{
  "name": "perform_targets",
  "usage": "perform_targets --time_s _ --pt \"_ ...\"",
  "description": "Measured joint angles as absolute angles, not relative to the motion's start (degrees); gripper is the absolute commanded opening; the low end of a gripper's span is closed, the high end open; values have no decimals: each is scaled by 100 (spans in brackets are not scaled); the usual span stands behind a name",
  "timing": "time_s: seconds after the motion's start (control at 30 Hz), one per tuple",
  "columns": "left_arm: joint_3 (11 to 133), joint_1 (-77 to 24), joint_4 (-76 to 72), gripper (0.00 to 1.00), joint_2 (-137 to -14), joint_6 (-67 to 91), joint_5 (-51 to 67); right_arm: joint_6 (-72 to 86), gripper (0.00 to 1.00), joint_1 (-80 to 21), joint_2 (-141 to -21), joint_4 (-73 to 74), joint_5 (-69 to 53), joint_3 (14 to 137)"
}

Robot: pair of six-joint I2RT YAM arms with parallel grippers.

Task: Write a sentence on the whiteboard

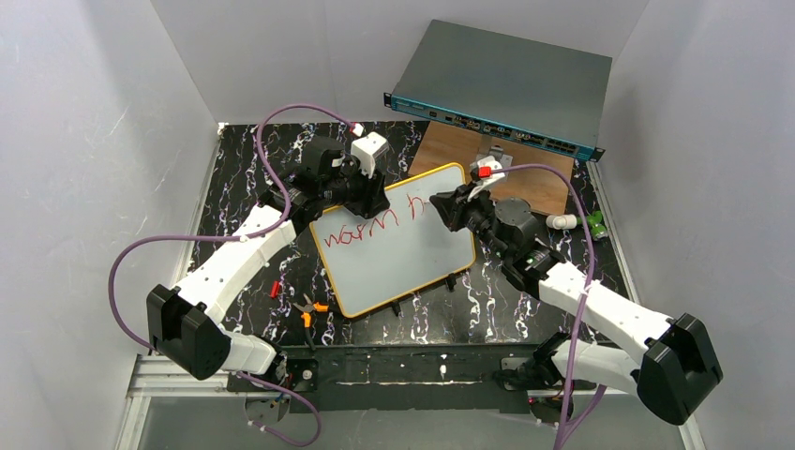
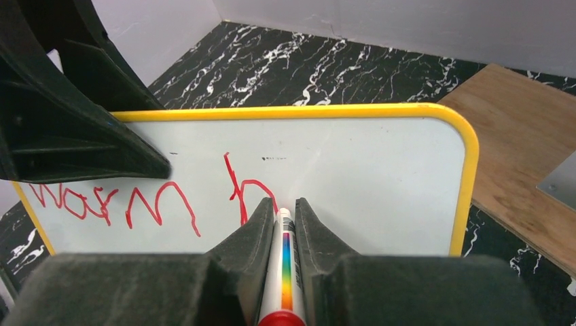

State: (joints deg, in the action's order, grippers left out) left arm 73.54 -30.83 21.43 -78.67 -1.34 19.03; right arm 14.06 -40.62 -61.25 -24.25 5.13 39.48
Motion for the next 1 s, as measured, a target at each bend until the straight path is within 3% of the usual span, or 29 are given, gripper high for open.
perform_targets --time_s 1.0 --pt "7356 -3072 2121 0 -7874 -148 1837 1262 1 -4099 -6460 -2296 928 4261"
